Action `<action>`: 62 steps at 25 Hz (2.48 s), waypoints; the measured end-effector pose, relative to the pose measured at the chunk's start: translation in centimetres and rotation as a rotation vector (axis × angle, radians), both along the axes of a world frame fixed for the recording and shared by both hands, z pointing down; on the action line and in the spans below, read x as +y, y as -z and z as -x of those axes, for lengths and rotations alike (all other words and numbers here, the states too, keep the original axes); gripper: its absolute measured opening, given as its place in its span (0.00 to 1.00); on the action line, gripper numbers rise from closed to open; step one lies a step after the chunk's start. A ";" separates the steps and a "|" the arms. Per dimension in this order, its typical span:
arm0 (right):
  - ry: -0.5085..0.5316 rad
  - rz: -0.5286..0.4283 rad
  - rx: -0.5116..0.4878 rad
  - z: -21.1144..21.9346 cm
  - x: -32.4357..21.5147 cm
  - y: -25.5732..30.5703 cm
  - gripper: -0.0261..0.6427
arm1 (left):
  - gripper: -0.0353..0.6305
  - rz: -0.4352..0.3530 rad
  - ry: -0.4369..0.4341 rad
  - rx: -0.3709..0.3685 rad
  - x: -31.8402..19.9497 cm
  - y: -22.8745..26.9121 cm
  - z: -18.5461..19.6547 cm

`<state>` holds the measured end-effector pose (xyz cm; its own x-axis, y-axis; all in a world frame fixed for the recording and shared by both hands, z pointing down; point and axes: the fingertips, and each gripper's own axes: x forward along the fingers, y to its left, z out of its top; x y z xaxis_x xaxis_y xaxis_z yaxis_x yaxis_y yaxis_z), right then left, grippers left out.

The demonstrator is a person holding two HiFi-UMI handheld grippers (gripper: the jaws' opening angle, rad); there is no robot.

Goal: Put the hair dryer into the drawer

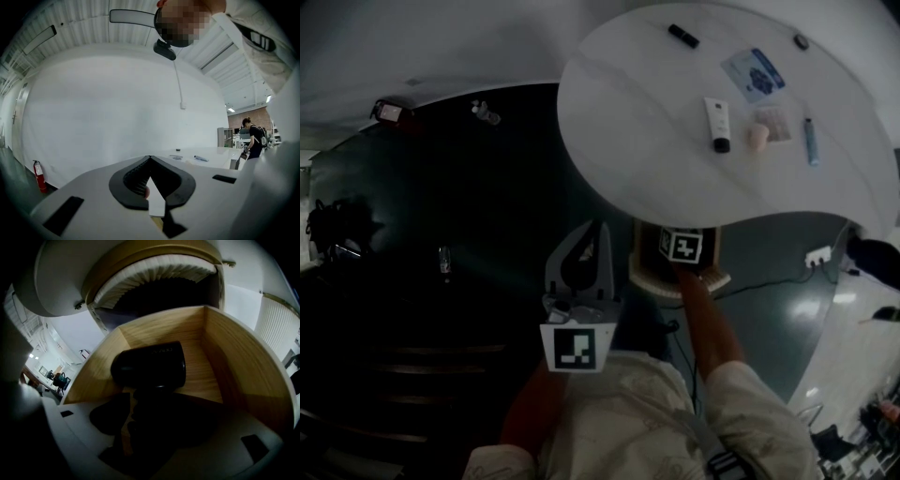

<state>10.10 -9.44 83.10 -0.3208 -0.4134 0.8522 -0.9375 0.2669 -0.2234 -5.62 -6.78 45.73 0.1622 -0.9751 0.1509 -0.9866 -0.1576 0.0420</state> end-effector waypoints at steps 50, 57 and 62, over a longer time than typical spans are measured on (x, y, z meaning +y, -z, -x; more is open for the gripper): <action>-0.257 -0.547 -0.085 -5.9 3.0 32.0 0.45 | 0.06 -0.087 -0.341 0.114 -3.8 7.1 -4.7; -0.256 -0.761 -0.096 -5.7 3.1 40.9 0.45 | 0.06 -0.091 -0.382 0.115 -3.3 8.2 -6.4; -0.239 -0.894 -0.075 -5.1 3.3 45.2 0.45 | 0.06 -0.085 -0.383 0.106 -3.2 9.0 -6.7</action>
<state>15.16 -6.11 37.88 -0.1837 -0.9689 0.1655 -0.9812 0.1707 -0.0899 1.12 -10.03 36.77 0.5266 -0.8494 0.0350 -0.8467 -0.5204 0.1109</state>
